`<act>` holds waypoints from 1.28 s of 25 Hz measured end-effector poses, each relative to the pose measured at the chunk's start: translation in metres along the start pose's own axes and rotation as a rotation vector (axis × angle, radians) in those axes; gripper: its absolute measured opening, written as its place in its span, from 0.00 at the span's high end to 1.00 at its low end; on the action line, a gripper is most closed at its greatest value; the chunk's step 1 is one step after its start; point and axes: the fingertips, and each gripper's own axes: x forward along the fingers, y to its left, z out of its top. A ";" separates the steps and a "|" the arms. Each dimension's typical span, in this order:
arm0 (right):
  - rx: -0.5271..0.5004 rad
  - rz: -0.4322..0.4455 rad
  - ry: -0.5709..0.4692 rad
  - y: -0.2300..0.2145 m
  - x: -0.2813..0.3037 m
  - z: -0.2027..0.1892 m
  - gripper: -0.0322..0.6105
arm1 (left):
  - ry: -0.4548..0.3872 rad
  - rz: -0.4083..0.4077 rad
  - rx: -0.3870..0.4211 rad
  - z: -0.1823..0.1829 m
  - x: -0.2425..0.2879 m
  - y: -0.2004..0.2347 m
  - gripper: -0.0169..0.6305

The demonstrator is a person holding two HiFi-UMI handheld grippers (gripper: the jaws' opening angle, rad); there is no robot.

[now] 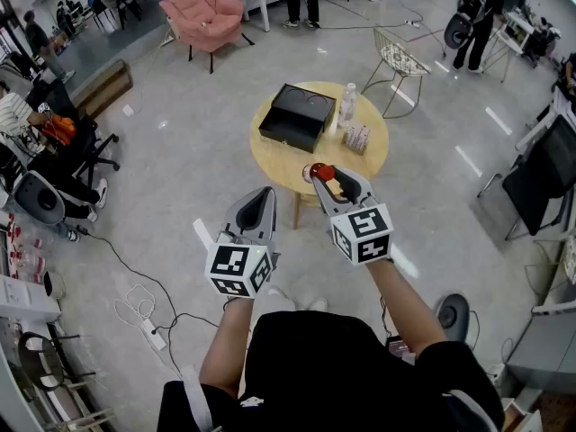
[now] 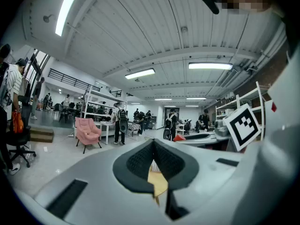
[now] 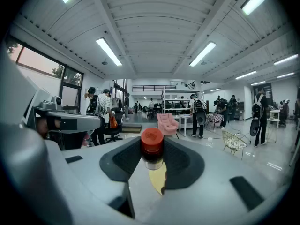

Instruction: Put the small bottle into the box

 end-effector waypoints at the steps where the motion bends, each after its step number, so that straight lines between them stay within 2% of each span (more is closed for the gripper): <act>1: 0.001 0.000 -0.001 0.000 -0.002 0.001 0.74 | 0.000 0.000 0.001 0.001 0.000 -0.001 0.96; 12: 0.033 0.017 0.000 -0.001 -0.012 -0.002 0.74 | 0.005 -0.002 0.001 0.000 -0.002 -0.014 0.96; 19: 0.037 0.019 0.013 -0.007 0.000 -0.007 0.74 | 0.008 0.005 -0.012 -0.004 0.008 -0.006 0.96; 32: 0.068 0.021 0.042 -0.045 0.057 -0.014 0.74 | 0.038 -0.015 -0.032 -0.010 0.078 0.027 0.96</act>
